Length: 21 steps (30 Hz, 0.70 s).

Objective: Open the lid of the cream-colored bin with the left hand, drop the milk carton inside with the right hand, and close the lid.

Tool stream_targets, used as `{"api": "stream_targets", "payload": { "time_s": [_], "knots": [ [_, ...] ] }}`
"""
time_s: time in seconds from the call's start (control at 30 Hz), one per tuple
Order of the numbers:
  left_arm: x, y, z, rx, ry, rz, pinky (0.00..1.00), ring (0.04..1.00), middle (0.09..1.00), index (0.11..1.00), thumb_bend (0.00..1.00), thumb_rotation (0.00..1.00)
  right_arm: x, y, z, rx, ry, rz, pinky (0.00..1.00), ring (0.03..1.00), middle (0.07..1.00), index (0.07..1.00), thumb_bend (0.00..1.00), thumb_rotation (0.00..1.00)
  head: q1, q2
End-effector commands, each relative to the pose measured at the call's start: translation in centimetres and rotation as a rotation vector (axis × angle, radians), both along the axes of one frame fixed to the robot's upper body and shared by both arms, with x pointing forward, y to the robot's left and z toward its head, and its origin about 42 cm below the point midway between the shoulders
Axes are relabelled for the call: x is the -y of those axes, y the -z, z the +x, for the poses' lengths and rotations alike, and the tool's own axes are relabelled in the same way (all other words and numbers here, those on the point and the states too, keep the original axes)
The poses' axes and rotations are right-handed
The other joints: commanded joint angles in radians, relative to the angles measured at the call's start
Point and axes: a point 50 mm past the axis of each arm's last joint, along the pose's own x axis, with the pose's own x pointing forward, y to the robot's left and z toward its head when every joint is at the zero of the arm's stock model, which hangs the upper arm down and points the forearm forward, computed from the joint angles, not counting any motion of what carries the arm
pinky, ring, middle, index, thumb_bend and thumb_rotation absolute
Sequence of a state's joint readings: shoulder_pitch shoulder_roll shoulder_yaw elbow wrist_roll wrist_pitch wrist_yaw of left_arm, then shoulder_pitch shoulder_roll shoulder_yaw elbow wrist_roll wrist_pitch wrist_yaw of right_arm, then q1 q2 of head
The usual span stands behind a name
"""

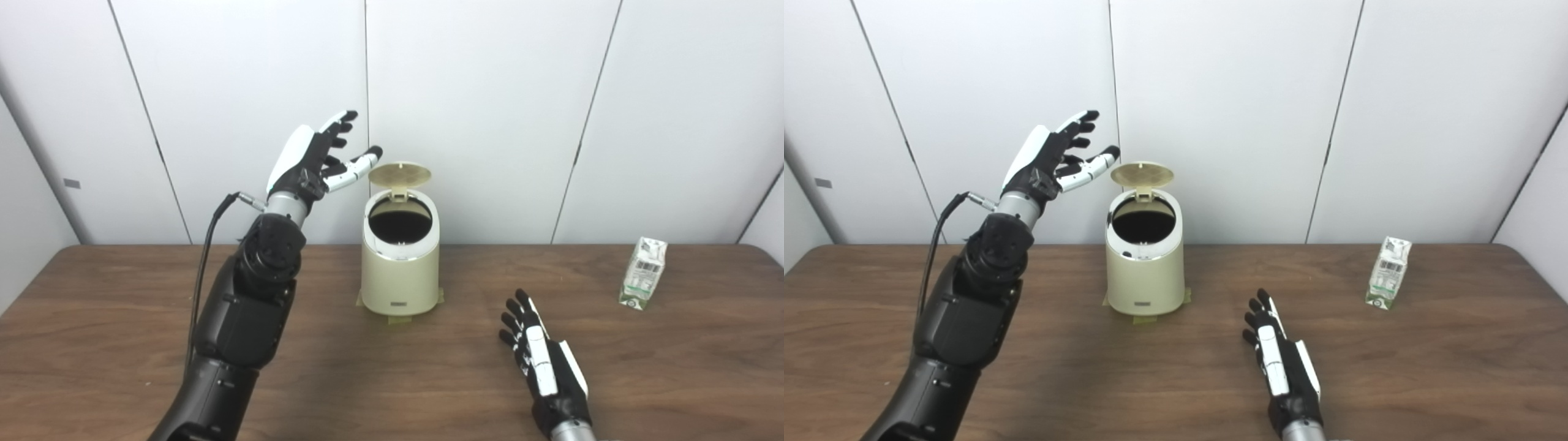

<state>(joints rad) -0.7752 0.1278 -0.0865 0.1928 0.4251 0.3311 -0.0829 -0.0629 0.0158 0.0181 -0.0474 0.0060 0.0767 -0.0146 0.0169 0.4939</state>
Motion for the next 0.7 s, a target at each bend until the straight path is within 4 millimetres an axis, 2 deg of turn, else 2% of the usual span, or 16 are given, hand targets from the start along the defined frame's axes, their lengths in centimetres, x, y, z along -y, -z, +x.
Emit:
{"api": "stream_targets", "payload": {
  "time_s": [0.0, 0.03, 0.1, 0.23, 0.27, 0.3, 0.37, 0.47, 0.67],
  "knots": [
    [0.2, -1.6, -0.5, 0.058, 0.015, -0.071, 0.91, 0.965, 0.962, 0.977, 0.42, 0.87, -0.2, -2.1, 0.9, 0.079, -0.006, -0.006, 0.90, 0.942, 0.964, 0.984, 0.56, 1.00, -0.001, 0.003],
    [0.0, -1.2, -0.9, 0.058, 0.027, -0.121, 0.93, 0.974, 0.967, 0.978, 0.42, 0.88, -0.2, -2.1, 0.9, 0.081, -0.008, -0.005, 0.90, 0.940, 0.963, 0.983, 0.56, 1.00, -0.001, 0.003],
    [-0.4, -0.3, -1.8, 0.052, 0.042, -0.193, 0.90, 0.931, 0.938, 0.965, 0.43, 0.87, -0.1, -2.2, 0.8, 0.085, -0.006, -0.009, 0.90, 0.938, 0.962, 0.981, 0.56, 1.00, -0.005, 0.004],
    [-1.2, 1.9, -3.7, 0.041, 0.034, -0.198, 0.84, 0.880, 0.904, 0.949, 0.44, 0.93, 0.0, -2.4, 0.7, 0.086, 0.006, -0.029, 0.89, 0.931, 0.957, 0.981, 0.53, 0.98, -0.006, 0.005],
    [-1.4, 2.6, -4.2, 0.038, 0.031, -0.185, 0.84, 0.881, 0.904, 0.948, 0.44, 0.94, 0.1, -2.4, 0.7, 0.086, 0.016, -0.057, 0.87, 0.922, 0.952, 0.980, 0.53, 0.94, -0.017, 0.002],
    [-1.7, 3.2, -4.8, 0.035, 0.031, -0.178, 0.82, 0.880, 0.905, 0.948, 0.44, 0.95, 0.2, -2.5, 0.6, 0.086, 0.027, -0.084, 0.84, 0.905, 0.943, 0.973, 0.55, 0.86, -0.017, 0.002],
    [-2.4, 4.4, -6.2, 0.019, 0.029, -0.187, 0.82, 0.887, 0.911, 0.951, 0.44, 0.95, 0.4, -2.8, 0.6, 0.093, 0.048, -0.151, 0.80, 0.880, 0.922, 0.953, 0.65, 0.69, -0.027, 0.004],
    [-3.2, 5.8, -8.3, -0.024, 0.025, -0.260, 0.88, 0.921, 0.939, 0.971, 0.50, 0.98, 0.4, -3.2, 0.5, 0.115, 0.059, -0.145, 0.78, 0.877, 0.913, 0.934, 0.71, 0.51, -0.040, 0.009],
    [-4.4, 8.2, -12.5, -0.049, 0.005, -0.349, 0.88, 0.912, 0.930, 0.972, 0.53, 1.00, 1.2, -4.1, 0.1, 0.141, 0.095, -0.148, 0.77, 0.870, 0.906, 0.908, 0.73, 0.38, -0.116, 0.024]
  ]
}}
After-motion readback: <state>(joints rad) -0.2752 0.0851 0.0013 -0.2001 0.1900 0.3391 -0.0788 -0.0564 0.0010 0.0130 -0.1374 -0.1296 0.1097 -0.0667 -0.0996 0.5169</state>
